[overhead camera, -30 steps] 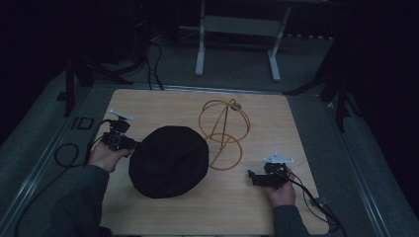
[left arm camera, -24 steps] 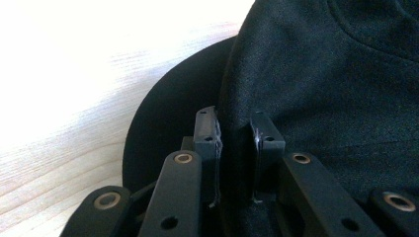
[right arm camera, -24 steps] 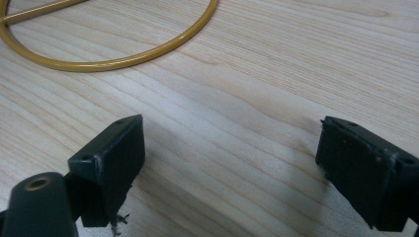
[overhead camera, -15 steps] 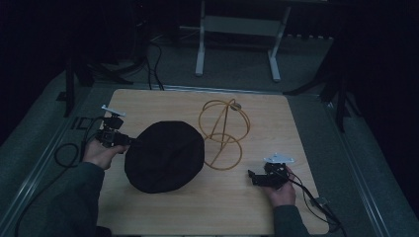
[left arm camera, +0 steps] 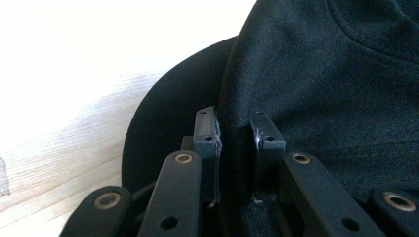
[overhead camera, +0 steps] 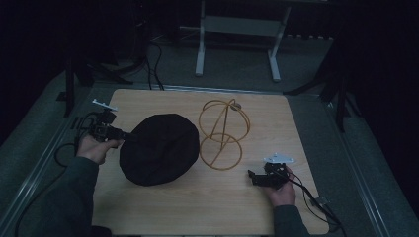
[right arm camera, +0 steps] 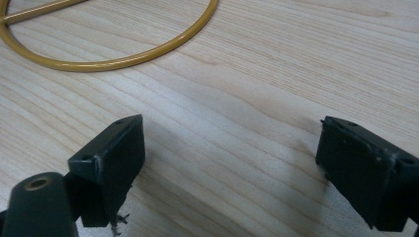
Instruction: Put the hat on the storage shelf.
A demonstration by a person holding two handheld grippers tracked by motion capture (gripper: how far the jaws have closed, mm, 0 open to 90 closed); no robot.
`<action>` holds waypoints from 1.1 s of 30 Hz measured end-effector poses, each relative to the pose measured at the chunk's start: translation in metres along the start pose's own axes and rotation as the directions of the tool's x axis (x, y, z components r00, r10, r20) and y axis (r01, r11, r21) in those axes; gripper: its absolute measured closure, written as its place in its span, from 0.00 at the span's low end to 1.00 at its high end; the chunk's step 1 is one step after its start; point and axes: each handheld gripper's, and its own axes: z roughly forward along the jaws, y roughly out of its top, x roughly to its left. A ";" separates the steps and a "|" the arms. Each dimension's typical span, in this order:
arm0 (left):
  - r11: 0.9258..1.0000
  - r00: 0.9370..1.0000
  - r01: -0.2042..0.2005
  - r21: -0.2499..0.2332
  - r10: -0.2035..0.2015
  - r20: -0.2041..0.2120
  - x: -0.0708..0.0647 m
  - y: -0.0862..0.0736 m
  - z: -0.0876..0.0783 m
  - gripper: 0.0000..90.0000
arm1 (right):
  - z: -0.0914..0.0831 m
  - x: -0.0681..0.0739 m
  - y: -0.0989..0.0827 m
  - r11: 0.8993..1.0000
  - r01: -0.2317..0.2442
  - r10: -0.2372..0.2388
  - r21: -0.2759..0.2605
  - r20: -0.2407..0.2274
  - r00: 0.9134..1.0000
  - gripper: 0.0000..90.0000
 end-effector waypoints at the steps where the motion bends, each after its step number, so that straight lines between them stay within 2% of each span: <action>1: 1.000 1.000 0.002 -0.003 -0.002 0.002 0.000 0.001 -0.001 0.86 | 0.000 0.000 0.000 1.000 0.000 0.000 0.000 0.000 1.000 0.13; 21: 0.999 1.000 0.019 -0.030 -0.019 0.015 0.002 0.016 -0.018 0.86 | 0.000 0.000 0.000 1.000 -0.002 0.002 -0.001 0.001 1.000 0.13; 33: 0.998 0.999 0.051 -0.031 -0.050 0.018 0.006 0.022 -0.025 0.86 | 0.000 0.000 0.000 1.000 -0.002 0.002 0.000 0.001 1.000 0.13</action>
